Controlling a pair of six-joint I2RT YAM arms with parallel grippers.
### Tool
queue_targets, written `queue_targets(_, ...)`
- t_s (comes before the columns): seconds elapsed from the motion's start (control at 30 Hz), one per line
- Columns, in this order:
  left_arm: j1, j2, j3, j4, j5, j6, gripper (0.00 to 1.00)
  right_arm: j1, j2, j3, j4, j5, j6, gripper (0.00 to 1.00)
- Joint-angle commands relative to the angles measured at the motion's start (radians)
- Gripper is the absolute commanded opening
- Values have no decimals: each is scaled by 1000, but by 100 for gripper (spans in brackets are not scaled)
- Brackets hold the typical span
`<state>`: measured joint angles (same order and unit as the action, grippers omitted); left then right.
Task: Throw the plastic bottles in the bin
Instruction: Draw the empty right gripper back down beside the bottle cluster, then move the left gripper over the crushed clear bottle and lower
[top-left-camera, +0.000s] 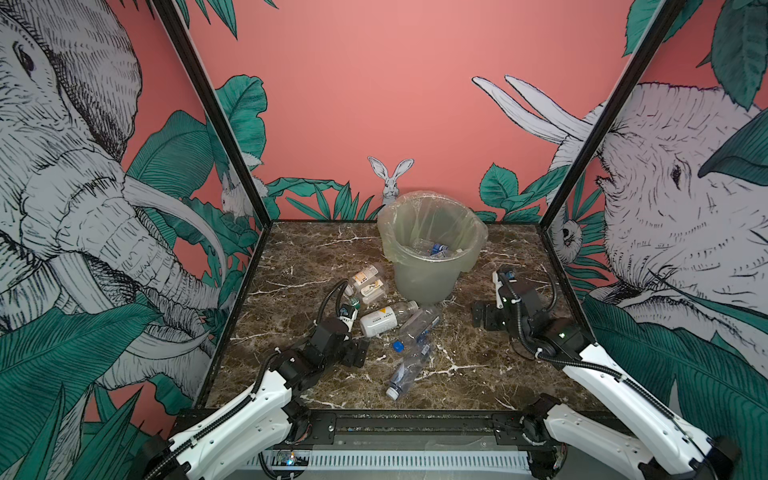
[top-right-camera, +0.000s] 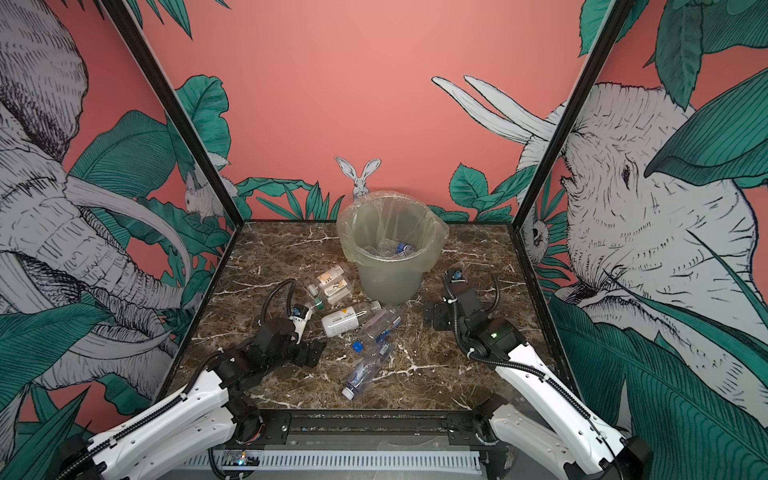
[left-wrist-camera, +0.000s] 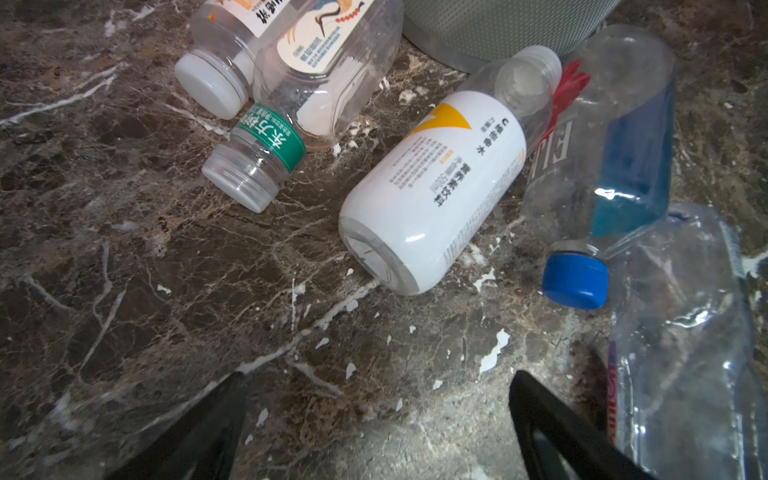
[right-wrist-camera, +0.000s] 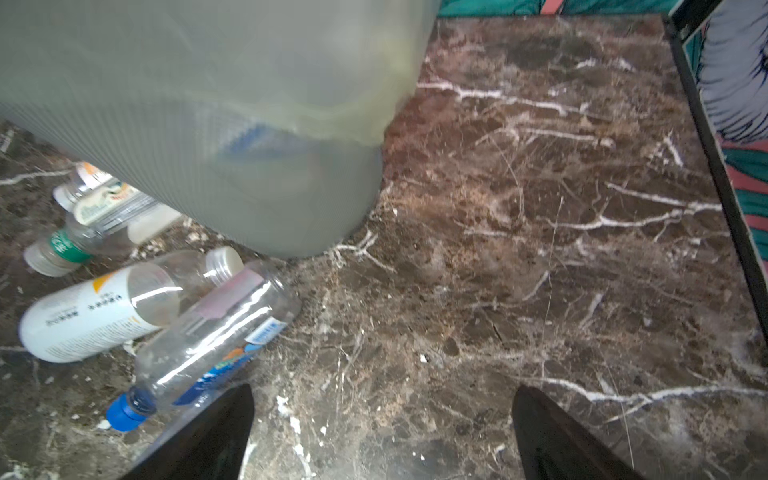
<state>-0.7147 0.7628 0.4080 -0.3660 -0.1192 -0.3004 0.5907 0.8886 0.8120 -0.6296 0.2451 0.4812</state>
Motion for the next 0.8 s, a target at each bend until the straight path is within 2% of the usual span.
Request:
queue_targets(0.0,-2,15,52,-14,34,-17,99,0,-41,-83,-49,-8,60,99)
queue_targets(0.13,-3,63,135,-75,65,-32,97,0,-64,-175,-56,-20,98,99)
queue_targets(0.4,-5,129,296,-201,89,-40,97,0,-14,-271,-34,-18,118,99)
queue_targets(0.77,-40,244,496,-387,115,-30,97,-2,50,-269,-8,-1,108,99)
